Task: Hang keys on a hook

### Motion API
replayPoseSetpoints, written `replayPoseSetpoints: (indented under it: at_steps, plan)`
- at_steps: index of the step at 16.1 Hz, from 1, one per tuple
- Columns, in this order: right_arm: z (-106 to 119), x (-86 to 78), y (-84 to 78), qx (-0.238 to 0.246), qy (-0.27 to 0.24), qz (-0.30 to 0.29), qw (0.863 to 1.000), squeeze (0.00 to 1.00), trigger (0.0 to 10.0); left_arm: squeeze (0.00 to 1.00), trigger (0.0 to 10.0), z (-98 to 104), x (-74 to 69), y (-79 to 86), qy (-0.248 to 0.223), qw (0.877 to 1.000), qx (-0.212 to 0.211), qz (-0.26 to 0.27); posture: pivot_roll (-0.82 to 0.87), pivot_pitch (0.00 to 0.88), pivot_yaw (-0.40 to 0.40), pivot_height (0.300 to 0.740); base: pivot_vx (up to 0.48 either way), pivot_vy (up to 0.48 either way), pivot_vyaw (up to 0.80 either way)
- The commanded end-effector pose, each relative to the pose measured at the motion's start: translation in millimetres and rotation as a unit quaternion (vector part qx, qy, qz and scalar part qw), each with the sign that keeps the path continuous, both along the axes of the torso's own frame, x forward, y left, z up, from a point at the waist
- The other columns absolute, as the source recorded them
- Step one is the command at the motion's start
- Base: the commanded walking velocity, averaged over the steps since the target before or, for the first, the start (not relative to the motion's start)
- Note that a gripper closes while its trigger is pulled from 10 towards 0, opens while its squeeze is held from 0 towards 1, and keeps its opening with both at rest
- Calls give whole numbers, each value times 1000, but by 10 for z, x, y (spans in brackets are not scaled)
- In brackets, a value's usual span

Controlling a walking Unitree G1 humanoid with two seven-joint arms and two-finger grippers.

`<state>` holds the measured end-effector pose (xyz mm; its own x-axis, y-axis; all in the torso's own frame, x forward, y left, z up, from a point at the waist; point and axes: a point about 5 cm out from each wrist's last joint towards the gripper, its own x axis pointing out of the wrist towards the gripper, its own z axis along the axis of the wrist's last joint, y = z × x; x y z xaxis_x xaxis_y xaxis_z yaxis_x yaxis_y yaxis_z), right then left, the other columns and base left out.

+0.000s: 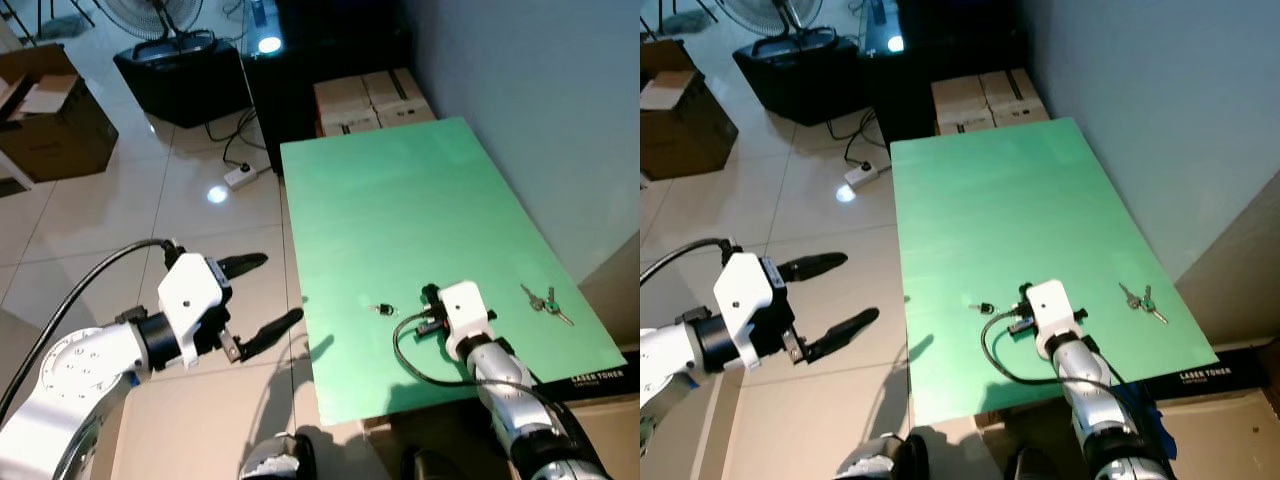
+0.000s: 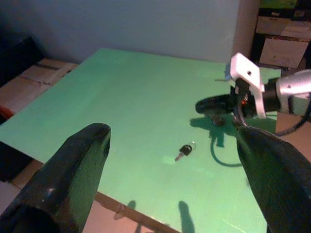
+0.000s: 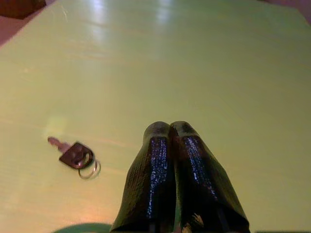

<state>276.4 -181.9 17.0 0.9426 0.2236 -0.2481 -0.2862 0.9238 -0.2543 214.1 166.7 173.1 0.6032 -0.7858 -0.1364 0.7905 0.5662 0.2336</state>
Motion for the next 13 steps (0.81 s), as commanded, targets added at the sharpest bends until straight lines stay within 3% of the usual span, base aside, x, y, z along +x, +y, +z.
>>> replayPoseSetpoints:
  at_steps: [1,2,5,8,10,13]
  plan:
    - [-47,-38,10,2,16,-7,1000,851,10000,0,10000,-19,9,26,1,1000,6,8,151,128,140,740,0,0,0]
    - [-76,-58,-20,0,28,-15,999,1000,10000,0,10000,-24,2,24,1,1000,6,8,151,128,140,740,0,0,0]
    - [-133,-87,-59,2,62,-26,998,1000,10000,0,10000,-28,-10,22,3,1000,5,6,148,126,139,740,0,0,0]
    - [-169,-121,-107,38,76,-49,995,1000,10000,0,10000,-27,-16,-11,5,1000,-1,0,149,129,138,740,0,0,0]
    - [-173,-118,-93,28,81,-49,995,1000,10000,0,10000,-42,-49,-56,16,1000,-5,-19,147,123,142,740,0,0,0]
    - [-179,-87,-103,13,84,-95,992,1000,10000,0,10000,-46,-47,-57,14,1000,-2,-21,148,123,144,740,0,0,0]
